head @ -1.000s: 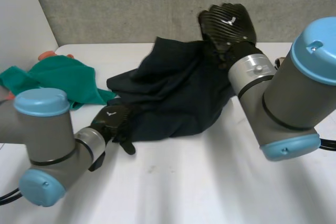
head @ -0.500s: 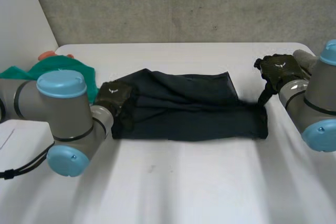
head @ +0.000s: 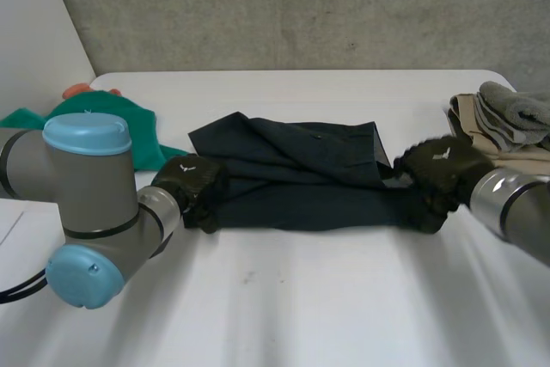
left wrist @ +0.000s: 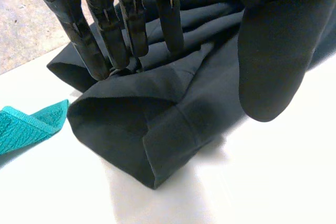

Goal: Fold the laundry.

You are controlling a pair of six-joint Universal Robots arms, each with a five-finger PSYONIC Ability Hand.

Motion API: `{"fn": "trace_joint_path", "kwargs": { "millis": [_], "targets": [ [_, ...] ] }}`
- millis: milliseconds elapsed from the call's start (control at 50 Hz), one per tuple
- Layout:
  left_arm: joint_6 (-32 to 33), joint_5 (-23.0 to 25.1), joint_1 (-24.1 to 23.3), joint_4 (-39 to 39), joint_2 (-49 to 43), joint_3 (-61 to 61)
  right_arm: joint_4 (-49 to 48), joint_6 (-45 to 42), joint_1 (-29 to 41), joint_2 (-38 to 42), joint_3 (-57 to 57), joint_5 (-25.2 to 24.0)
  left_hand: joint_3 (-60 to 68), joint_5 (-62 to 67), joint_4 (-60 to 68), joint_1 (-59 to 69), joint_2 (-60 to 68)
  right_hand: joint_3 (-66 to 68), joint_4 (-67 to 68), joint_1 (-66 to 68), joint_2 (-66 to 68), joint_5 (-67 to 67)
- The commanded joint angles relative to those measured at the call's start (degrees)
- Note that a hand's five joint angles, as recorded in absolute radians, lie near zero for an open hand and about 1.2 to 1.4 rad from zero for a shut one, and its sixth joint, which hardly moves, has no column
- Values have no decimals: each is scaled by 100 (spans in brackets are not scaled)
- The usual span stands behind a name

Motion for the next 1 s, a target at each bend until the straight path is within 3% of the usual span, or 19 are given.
{"fn": "trace_joint_path", "kwargs": {
  "millis": [20,160,180,200,260,300,320,400,440,600,660,700,840,1000],
  "targets": [
    [475,-14,1,48,-317,39,-905,459,52,1018,13,43,518,472,480,485,526,913,878,925,943,826],
    [985,-58,1,48,-888,487,-1687,635,61,1686,-277,69,1189,1144,1151,1157,1198,997,962,1009,1027,910],
    [1011,-58,9,57,-950,540,-1784,635,61,1774,-329,52,1441,1395,1403,1408,1449,1097,1063,1109,1127,1010],
    [1012,-58,18,65,-1038,653,-1828,635,61,1818,-365,43,2476,2430,2438,2443,2484,1331,1297,1343,1361,1244],
    [1020,-58,18,83,-1109,803,-2047,626,69,2019,-505,43,3544,3498,3506,3511,3552,2555,2521,2567,2585,2468],
    [1020,-75,18,101,-1135,918,-2136,617,69,2126,-576,52,5151,5106,5113,5118,5160,4768,4733,4779,4798,4680],
    [1020,-75,18,109,-1126,944,-2188,609,69,2143,-585,52,5159,5113,5121,5126,5167,5276,5241,5287,5305,5188],
    [1012,-294,-43,206,-951,971,-2268,530,78,1960,-541,69,5159,5113,5121,5126,5167,5281,5246,5292,5311,5193],
    [977,-558,-78,267,-320,945,-2242,521,78,1688,-541,104,5159,5113,5121,5126,5167,5281,5246,5292,5311,5193],
    [950,-673,-96,584,1764,1093,-1270,609,78,-840,-1381,96,5159,5113,5121,5126,5167,5281,5246,5292,5311,5193],
    [950,-682,-61,584,2353,1453,-601,609,34,-1187,-2005,43,5159,5113,5121,5126,5167,5281,5246,5292,5311,5193],
    [950,-664,-52,549,2451,1594,-127,600,-9,-1170,-2550,8,5159,5113,5121,5126,5167,5281,5246,5292,5311,5193],
    [994,-506,-26,373,2293,1823,175,556,-36,-951,-3054,43,5159,5113,5121,5126,5167,5281,5246,5292,5311,5193],
    [985,-163,-17,382,1169,1841,123,556,43,60,-3089,96,5159,5113,5121,5126,5167,5281,5246,5292,5311,5193]
  ]
}}
